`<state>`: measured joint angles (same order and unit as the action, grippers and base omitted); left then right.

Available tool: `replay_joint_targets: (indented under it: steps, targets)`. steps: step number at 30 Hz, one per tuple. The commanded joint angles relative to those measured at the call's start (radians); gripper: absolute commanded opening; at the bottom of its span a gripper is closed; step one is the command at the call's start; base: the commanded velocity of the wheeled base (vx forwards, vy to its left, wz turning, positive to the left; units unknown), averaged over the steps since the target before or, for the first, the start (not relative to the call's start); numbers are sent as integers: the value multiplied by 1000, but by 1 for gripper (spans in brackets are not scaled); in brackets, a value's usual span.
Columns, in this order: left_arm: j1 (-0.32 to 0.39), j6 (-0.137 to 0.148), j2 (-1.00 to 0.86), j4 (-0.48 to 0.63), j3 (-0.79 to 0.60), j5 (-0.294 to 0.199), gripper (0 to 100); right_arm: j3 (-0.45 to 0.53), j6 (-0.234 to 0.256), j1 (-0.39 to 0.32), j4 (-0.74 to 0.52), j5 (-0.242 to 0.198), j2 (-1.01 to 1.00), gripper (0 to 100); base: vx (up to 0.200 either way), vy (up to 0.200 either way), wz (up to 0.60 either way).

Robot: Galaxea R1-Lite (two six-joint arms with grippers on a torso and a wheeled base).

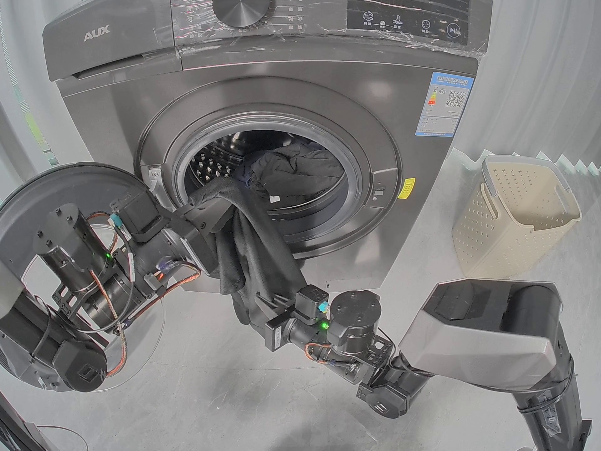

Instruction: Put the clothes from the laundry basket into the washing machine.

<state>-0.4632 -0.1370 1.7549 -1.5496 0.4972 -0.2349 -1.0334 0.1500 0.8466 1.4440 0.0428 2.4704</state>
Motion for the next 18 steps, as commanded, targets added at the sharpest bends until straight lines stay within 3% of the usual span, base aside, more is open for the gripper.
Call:
replay_joint_targets:
  steps: [1,9,12,18]
  targets:
    - [15,-1,6,-1,-3,0,0,81,2,6,4,0,-88,0,0,0,0]
    - [51,-1,8,0,-5,-3,0,303,-1,-20,4,-3,-312,0,0,0,0]
    - [55,-1,8,0,-9,-1,0,418,-6,-75,1,-6,-409,0,0,0,0]
    - [55,-1,6,0,-12,-1,0,516,-7,-149,3,-15,-496,0,0,0,0]
